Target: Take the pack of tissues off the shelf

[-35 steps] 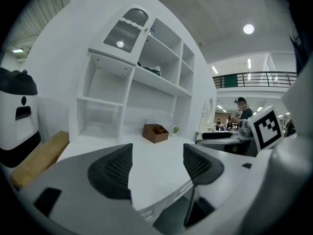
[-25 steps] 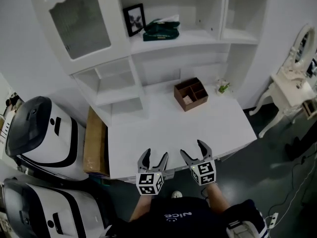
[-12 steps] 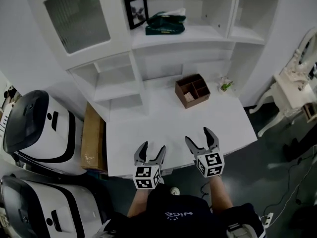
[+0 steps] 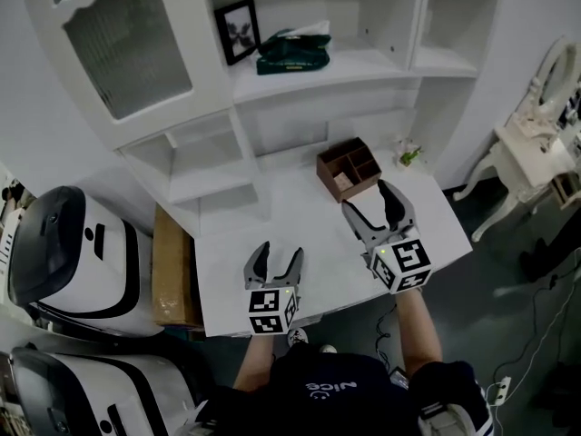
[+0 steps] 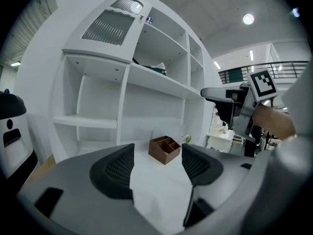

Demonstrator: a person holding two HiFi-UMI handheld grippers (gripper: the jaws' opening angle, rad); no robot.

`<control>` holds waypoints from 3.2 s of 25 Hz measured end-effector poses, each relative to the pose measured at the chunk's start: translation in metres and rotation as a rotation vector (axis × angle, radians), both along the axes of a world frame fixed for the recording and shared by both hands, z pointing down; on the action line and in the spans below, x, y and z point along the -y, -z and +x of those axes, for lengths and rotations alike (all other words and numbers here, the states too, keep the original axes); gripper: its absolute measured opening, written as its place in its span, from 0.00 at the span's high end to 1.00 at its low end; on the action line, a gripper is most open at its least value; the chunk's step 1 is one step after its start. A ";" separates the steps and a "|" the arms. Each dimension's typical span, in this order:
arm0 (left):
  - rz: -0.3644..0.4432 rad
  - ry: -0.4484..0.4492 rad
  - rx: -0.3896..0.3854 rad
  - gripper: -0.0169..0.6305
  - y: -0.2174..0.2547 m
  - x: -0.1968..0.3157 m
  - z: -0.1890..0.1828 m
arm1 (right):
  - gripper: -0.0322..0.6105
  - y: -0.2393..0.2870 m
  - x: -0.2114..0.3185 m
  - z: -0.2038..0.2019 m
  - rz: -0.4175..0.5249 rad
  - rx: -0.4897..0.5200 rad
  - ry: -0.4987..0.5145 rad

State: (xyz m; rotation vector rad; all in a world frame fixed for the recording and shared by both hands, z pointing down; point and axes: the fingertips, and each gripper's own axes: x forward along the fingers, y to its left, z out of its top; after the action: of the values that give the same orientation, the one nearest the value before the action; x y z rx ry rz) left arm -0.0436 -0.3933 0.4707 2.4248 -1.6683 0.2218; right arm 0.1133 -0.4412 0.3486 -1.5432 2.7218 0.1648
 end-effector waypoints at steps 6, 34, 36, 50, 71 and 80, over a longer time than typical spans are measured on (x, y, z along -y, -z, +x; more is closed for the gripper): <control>0.001 -0.003 -0.019 0.51 0.018 0.014 -0.001 | 0.43 0.088 0.032 -0.002 0.144 -0.027 0.029; -0.055 -0.022 -0.024 0.52 0.022 0.075 -0.019 | 0.47 0.205 0.238 -0.043 -0.027 -0.195 0.033; -0.060 -0.017 -0.025 0.52 0.021 0.079 -0.023 | 0.46 0.202 0.251 -0.046 -0.058 -0.206 0.038; -0.098 0.084 -0.093 0.54 0.004 0.094 -0.070 | 0.62 0.174 0.273 -0.064 -0.183 -0.309 0.104; -0.112 0.101 -0.136 0.55 -0.006 0.083 -0.074 | 0.90 0.210 0.225 -0.056 0.022 -0.280 0.037; -0.085 0.080 -0.122 0.55 -0.002 0.067 -0.060 | 0.90 0.218 0.172 -0.039 0.101 -0.285 0.029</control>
State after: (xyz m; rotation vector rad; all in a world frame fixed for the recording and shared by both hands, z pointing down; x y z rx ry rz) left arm -0.1031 -0.4602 0.4728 2.2568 -1.6633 0.1274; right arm 0.0742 -0.6130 0.1311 -1.5600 2.8882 0.5544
